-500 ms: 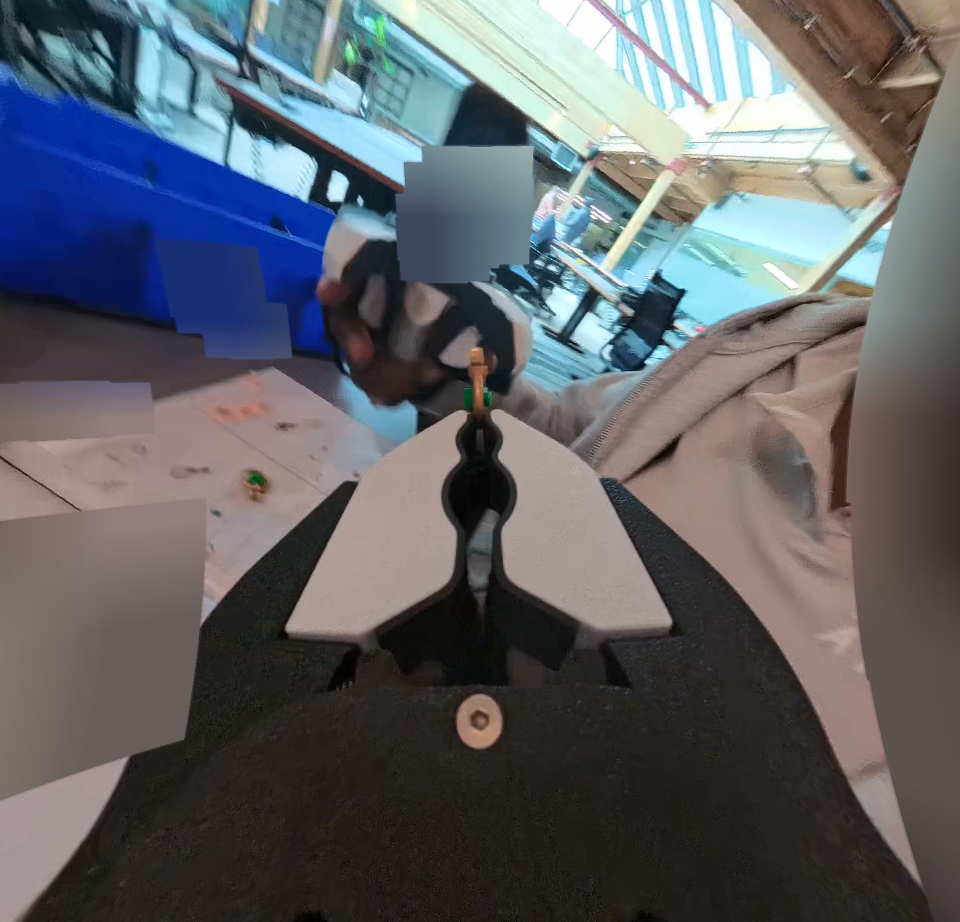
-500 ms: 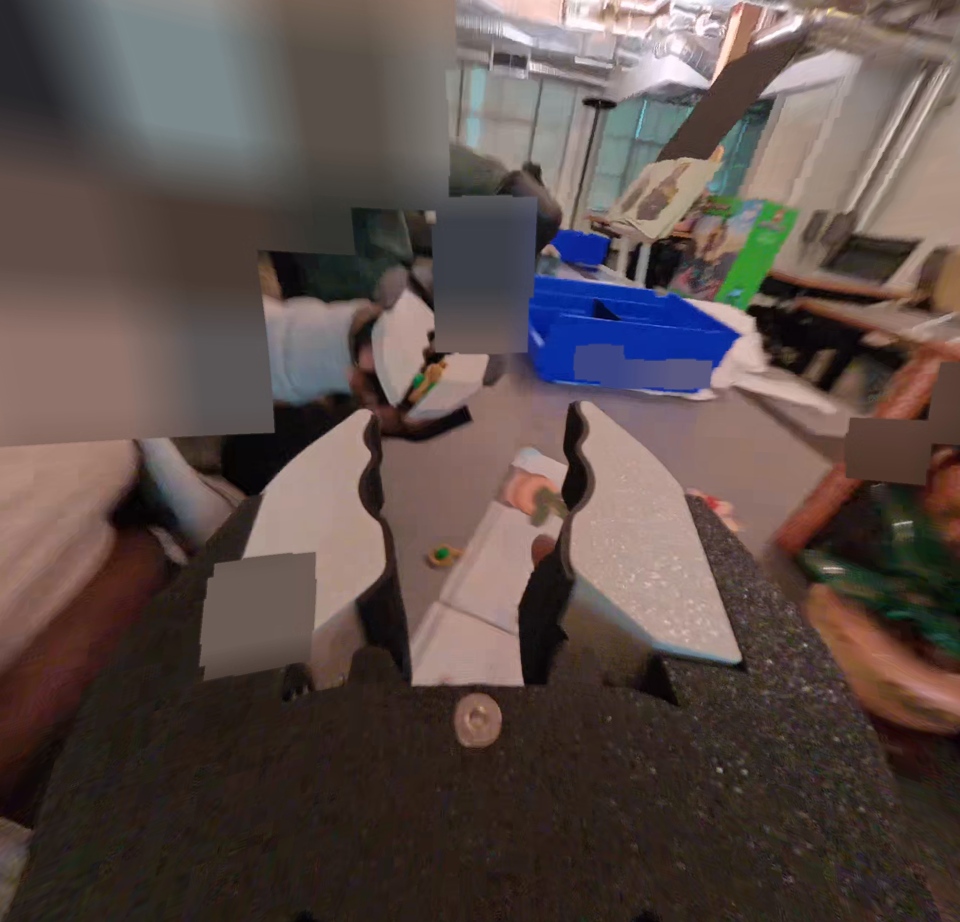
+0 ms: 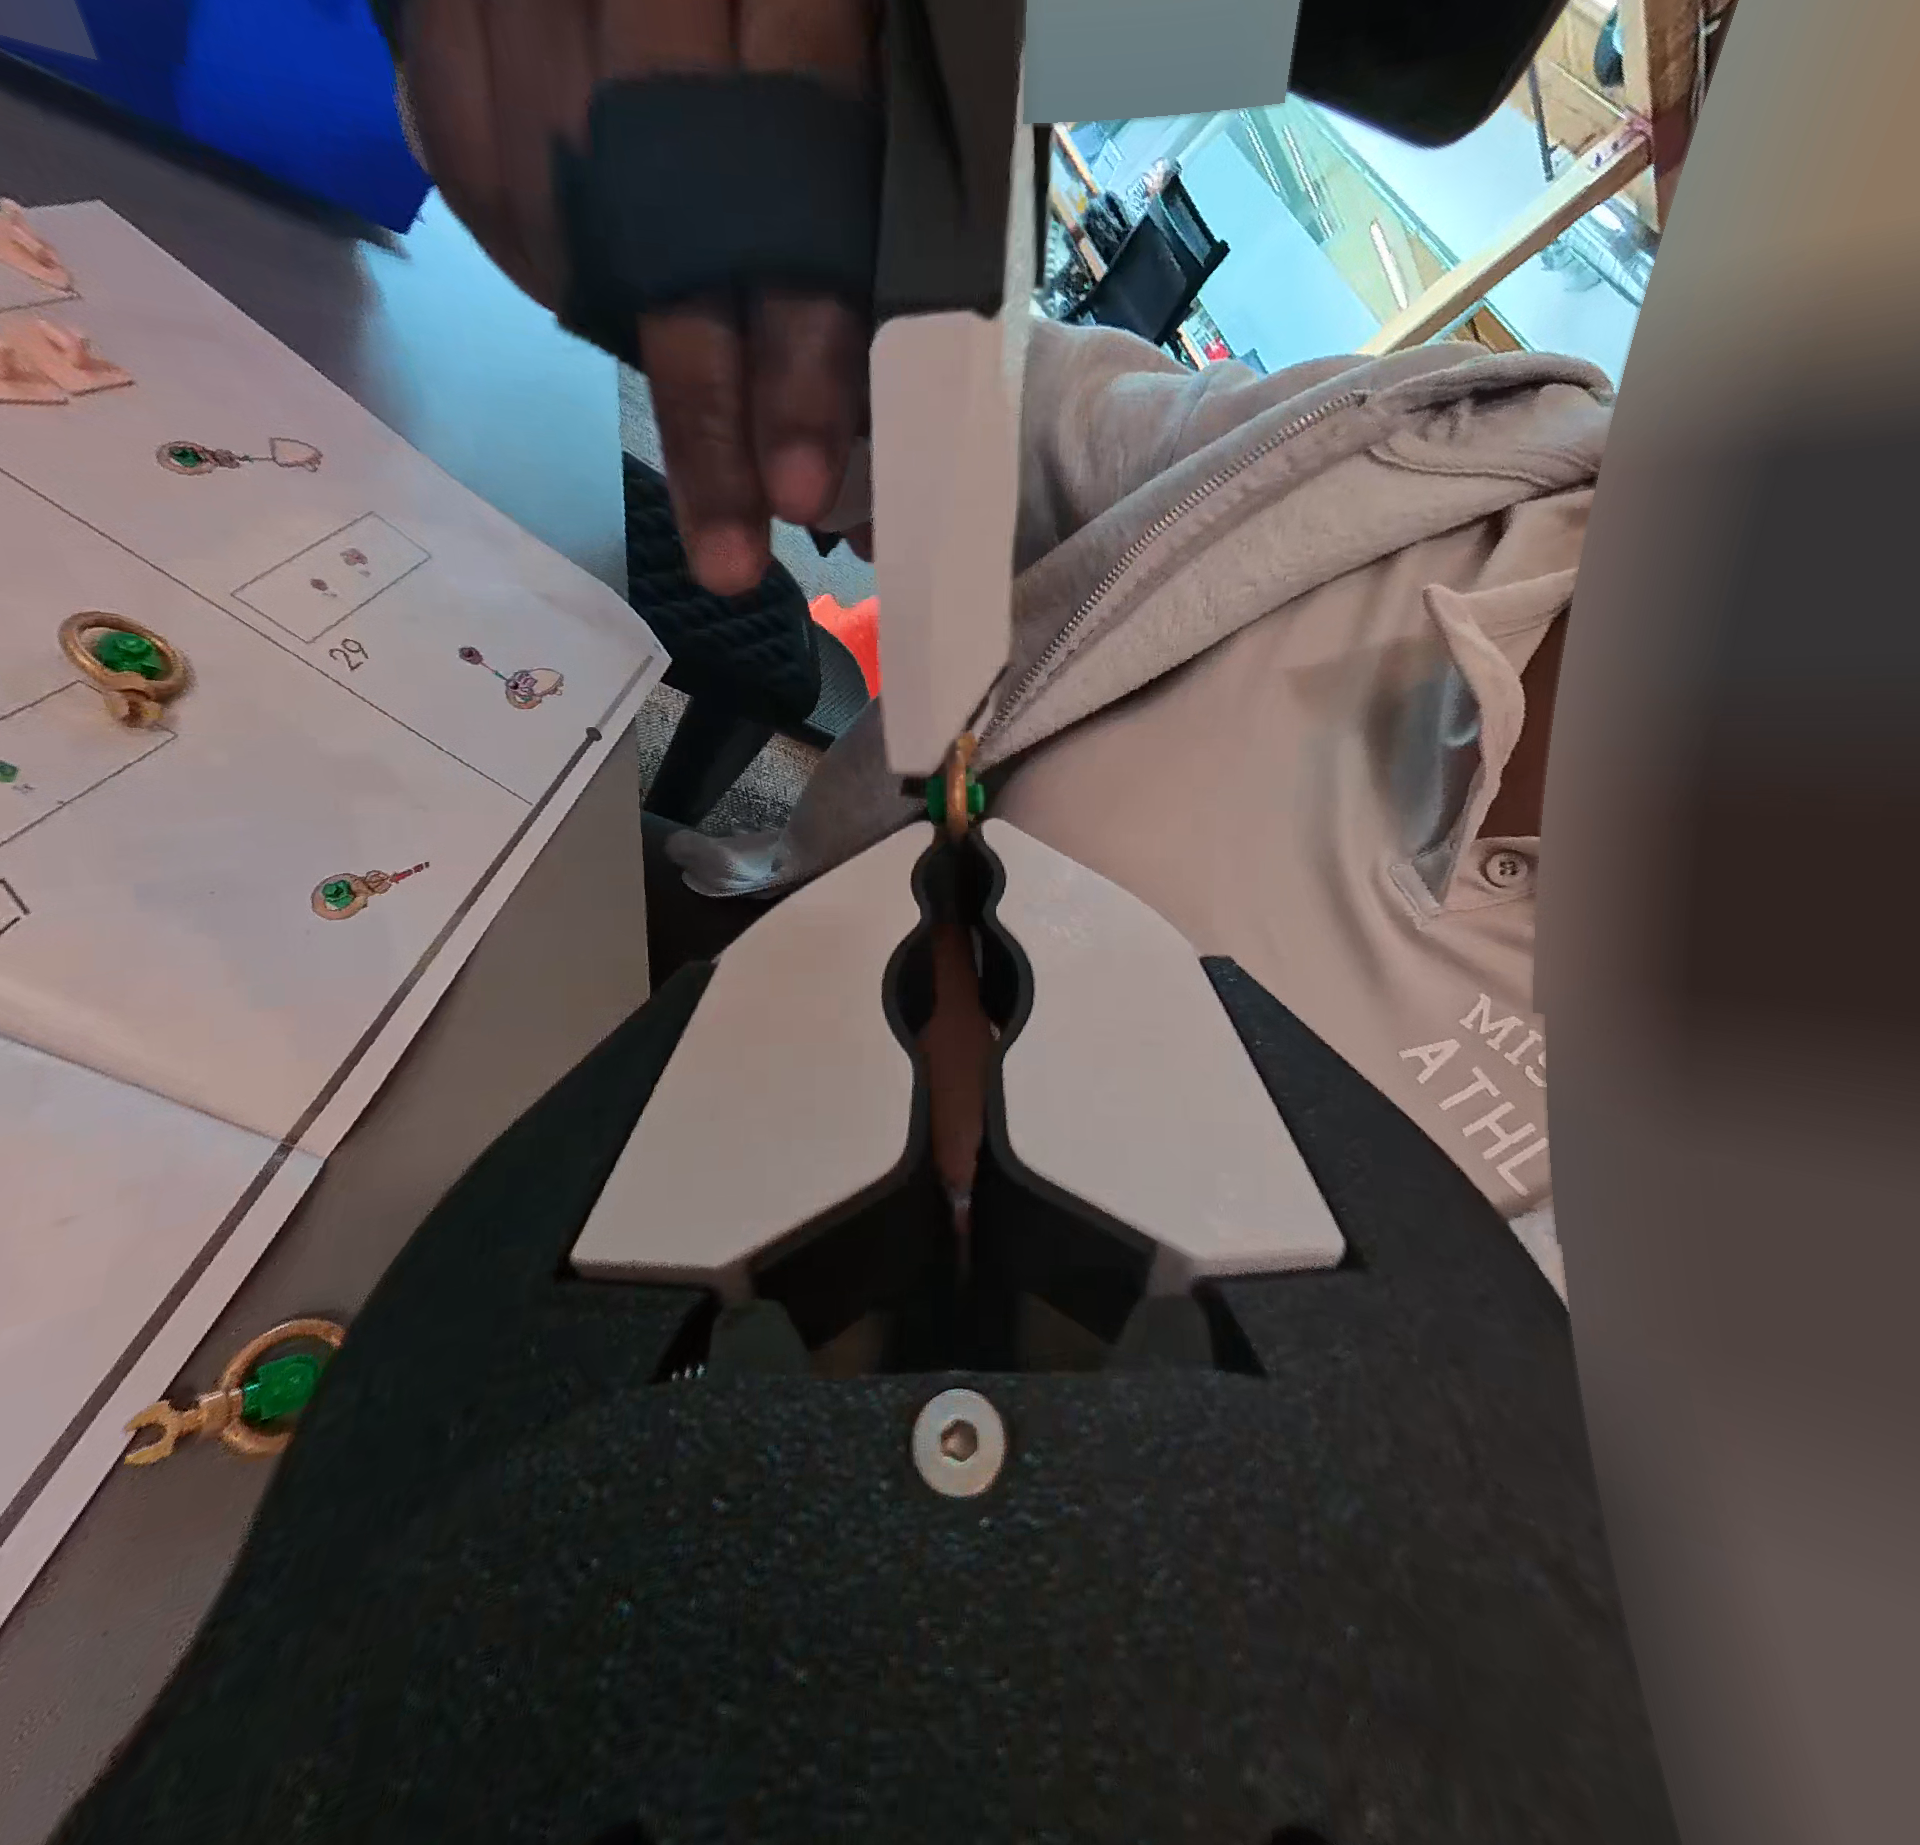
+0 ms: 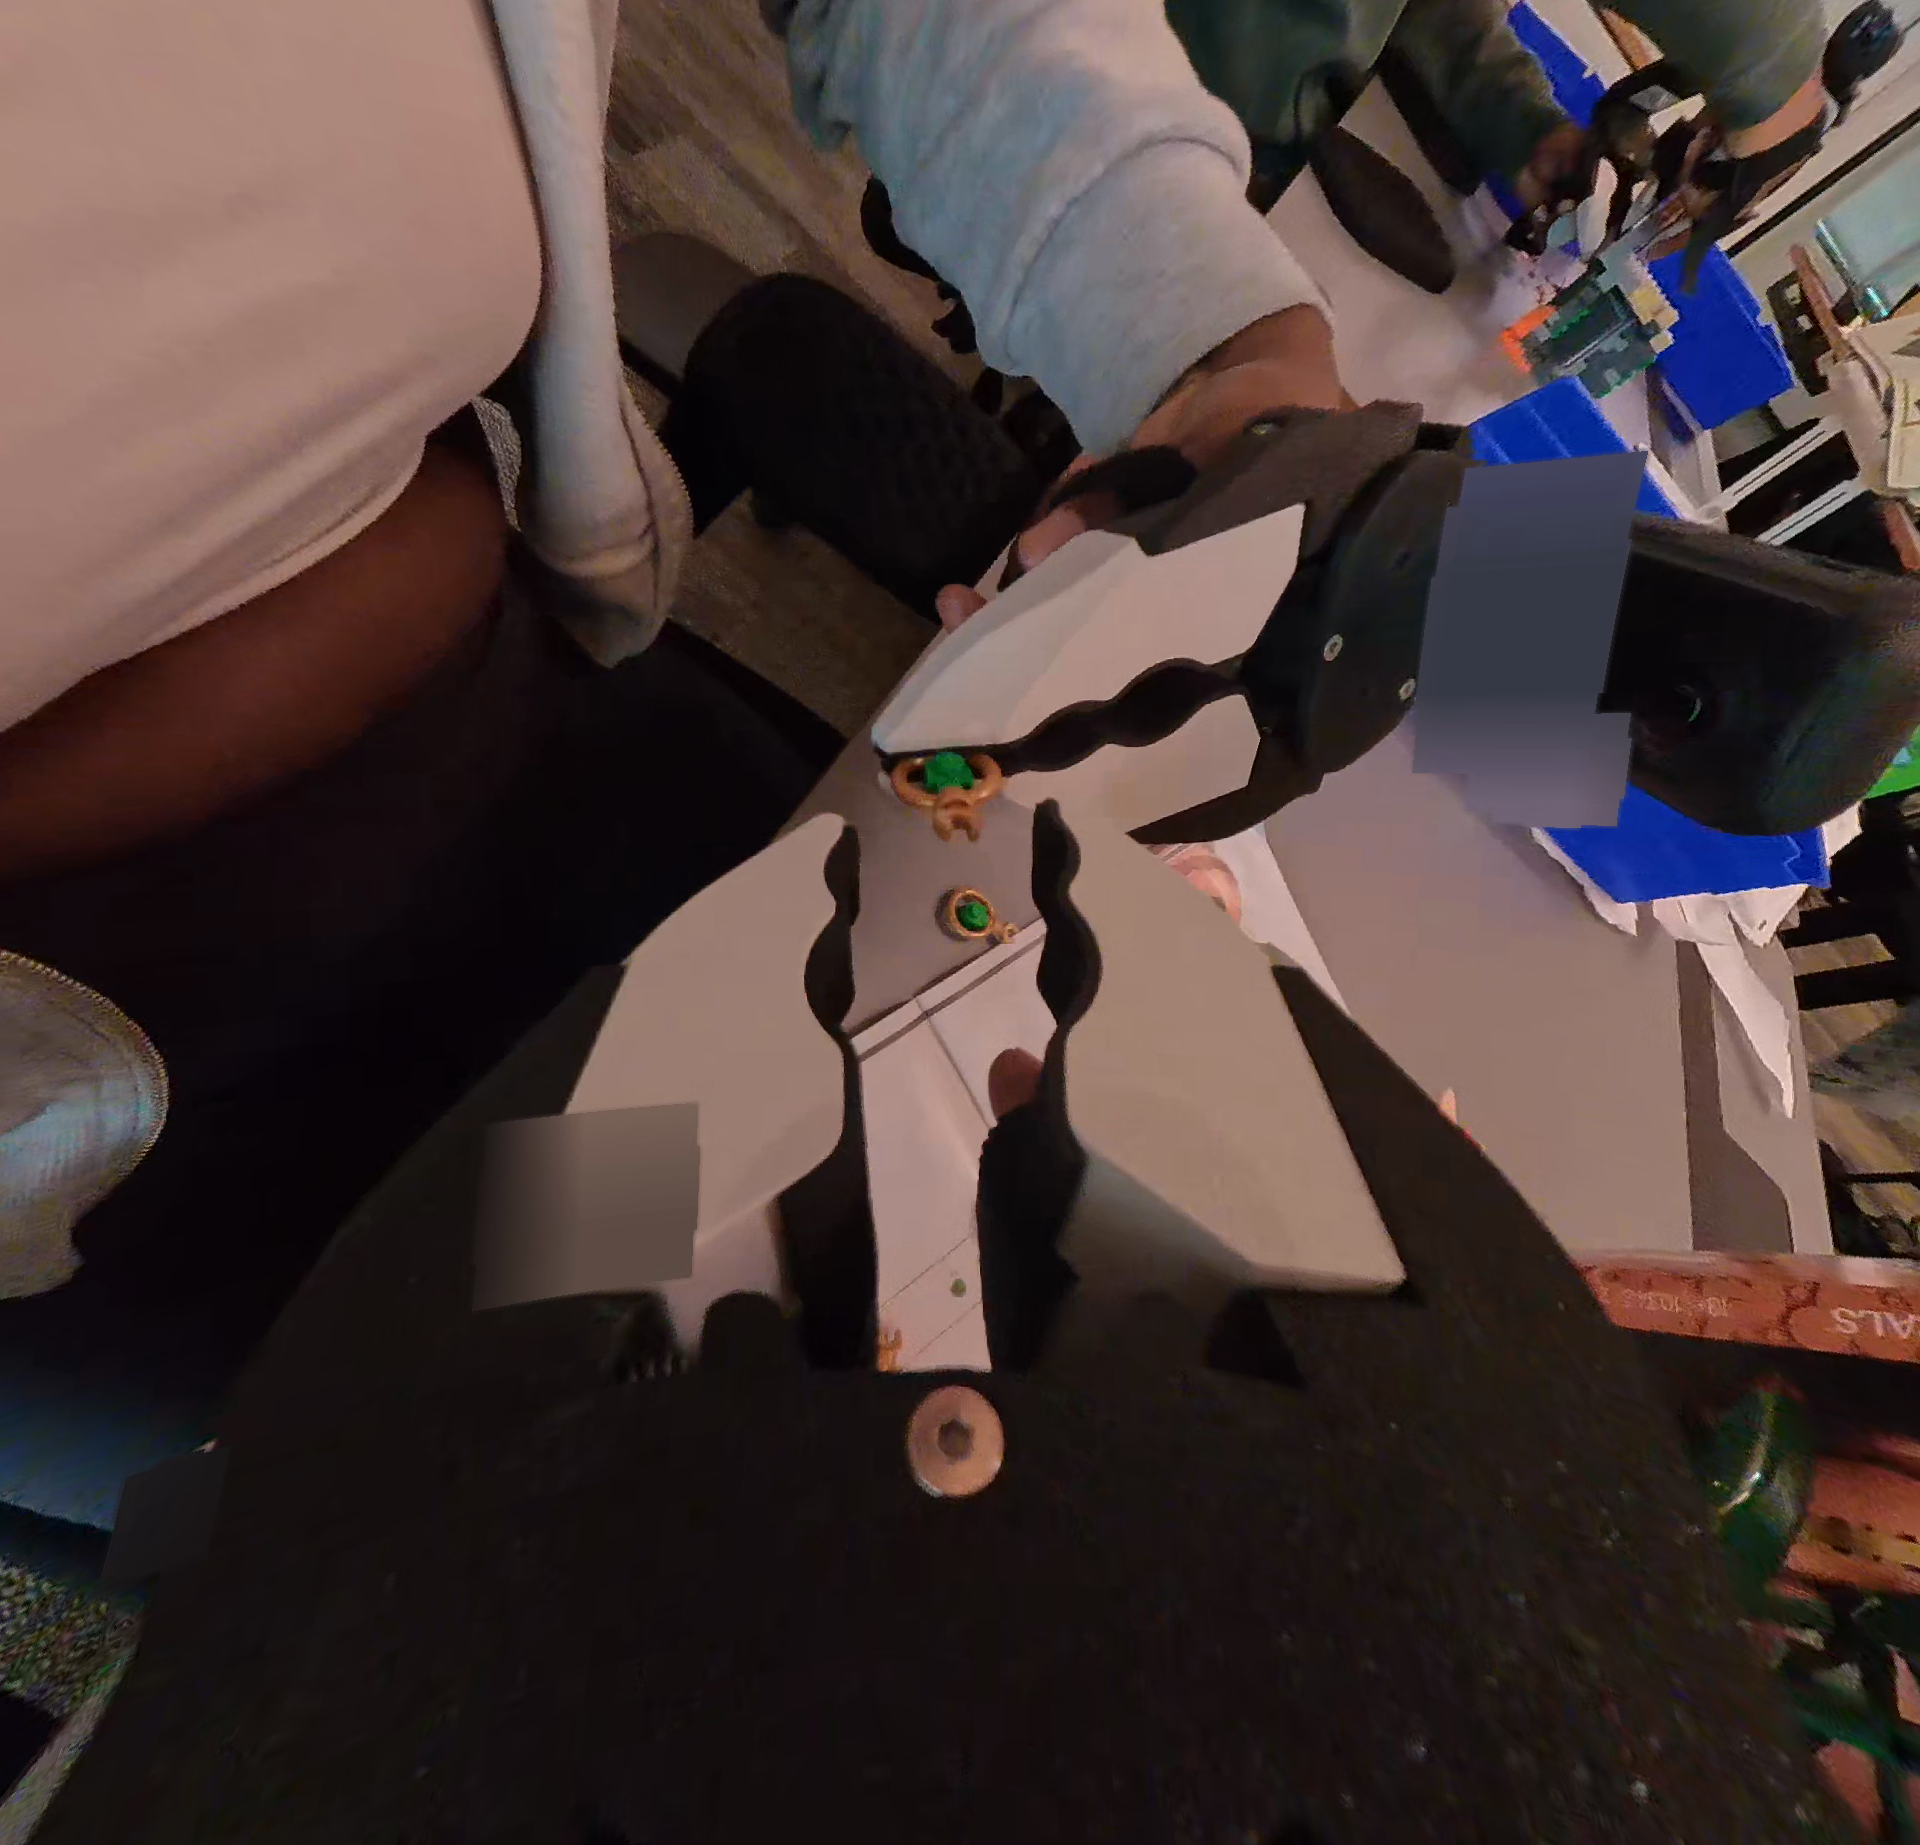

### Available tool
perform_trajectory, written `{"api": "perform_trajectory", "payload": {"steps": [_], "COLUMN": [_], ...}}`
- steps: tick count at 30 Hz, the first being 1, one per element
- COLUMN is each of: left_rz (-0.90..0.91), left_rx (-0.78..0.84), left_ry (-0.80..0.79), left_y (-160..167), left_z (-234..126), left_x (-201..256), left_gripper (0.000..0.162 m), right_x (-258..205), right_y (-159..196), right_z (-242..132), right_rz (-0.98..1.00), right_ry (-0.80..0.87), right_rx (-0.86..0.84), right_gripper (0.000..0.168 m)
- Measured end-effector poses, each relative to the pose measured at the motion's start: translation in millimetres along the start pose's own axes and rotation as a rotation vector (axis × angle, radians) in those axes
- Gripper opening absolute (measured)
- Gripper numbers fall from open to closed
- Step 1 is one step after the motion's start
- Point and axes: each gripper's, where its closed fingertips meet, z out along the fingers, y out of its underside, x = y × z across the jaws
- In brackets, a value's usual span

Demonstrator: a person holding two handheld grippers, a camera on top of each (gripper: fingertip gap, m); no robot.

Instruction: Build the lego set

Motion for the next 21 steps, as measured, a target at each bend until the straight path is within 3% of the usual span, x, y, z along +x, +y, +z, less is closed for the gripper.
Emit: {"api": "perform_trajectory", "payload": {"steps": [3,13,14,16,18,21], "left_rz": [-0.004,-0.015,0.017,0.145,0.380,1.015], "left_rx": [-0.002,0.018,0.034,0.090,0.179,0.251], "left_ry": [-0.007,0.029,0.022,-0.072,-0.305,-0.791], "left_y": [-0.4,-1.2,-3.3,-11.7,-26.6,-48.6], "left_z": [1.7,3.2,1.5,-3.8,-15.9,-40.7], "left_x": [-2.0,-3.8,-4.5,-12.1,-27.9,-34.6], "left_gripper": [0.002,0.002,0.010,0.025,0.042,0.043], "right_x": [-1.4,0.7,2.8,13.1,21.6,27.2], "right_y": [-1.9,-1.7,0.2,7.3,18.3,25.7], "right_z": [2.6,1.1,-1.9,-7.2,-11.8,-19.6], "right_rz": [0.011,0.074,0.107,0.218,0.385,0.672], "right_ry": [0.005,0.039,0.061,0.123,0.170,0.168], "right_rx": [0.031,0.081,0.092,0.111,0.132,0.254], "right_gripper": [0.024,0.018,0.018,0.018,0.018,0.018]}}
